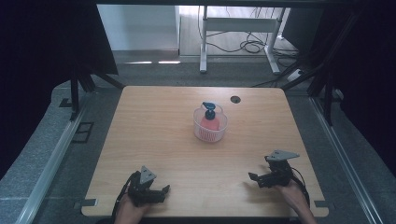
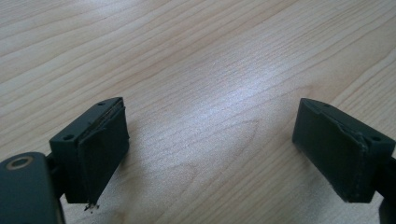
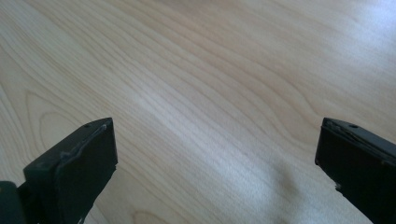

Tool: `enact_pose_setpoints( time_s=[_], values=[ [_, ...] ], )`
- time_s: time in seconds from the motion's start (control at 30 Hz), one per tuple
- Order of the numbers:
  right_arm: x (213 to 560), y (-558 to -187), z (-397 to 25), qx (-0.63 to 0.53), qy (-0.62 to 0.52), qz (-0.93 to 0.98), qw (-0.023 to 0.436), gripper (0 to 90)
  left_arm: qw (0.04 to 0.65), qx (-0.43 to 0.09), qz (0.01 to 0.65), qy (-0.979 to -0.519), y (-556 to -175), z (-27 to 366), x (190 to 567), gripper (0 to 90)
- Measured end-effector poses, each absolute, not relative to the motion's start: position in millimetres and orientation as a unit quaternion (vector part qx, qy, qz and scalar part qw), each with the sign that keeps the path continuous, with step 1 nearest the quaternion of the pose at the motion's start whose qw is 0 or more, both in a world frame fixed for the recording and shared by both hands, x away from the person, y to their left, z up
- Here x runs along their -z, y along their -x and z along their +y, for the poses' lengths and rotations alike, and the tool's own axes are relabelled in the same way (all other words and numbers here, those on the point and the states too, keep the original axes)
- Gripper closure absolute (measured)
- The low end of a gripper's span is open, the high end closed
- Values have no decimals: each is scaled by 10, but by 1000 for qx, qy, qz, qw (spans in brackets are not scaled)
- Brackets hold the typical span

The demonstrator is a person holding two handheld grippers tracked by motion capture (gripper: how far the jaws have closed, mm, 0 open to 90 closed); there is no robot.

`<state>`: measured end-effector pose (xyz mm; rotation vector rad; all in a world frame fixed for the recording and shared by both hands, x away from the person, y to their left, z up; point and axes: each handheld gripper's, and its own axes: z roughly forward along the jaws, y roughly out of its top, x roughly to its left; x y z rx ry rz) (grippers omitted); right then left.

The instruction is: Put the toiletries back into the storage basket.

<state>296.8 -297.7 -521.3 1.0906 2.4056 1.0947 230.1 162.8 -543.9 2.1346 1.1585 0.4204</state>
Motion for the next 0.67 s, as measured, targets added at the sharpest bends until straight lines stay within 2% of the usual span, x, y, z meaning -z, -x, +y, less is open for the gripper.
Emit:
enact_pose_setpoints(
  time_s=[0.37,0.5,0.67],
  values=[
    [5397,-2899,-2997,-358,-382,841,133,0,332,-161,443,-817,-2302,1628,5438,104],
    [5427,-2871,-2972,-346,-372,848,152,0,332,-161,444,-817,-2302,1628,5438,103],
    [5430,-2863,-2971,-346,-371,848,152,0,332,-161,443,-817,-2304,1621,5440,103]
  ],
)
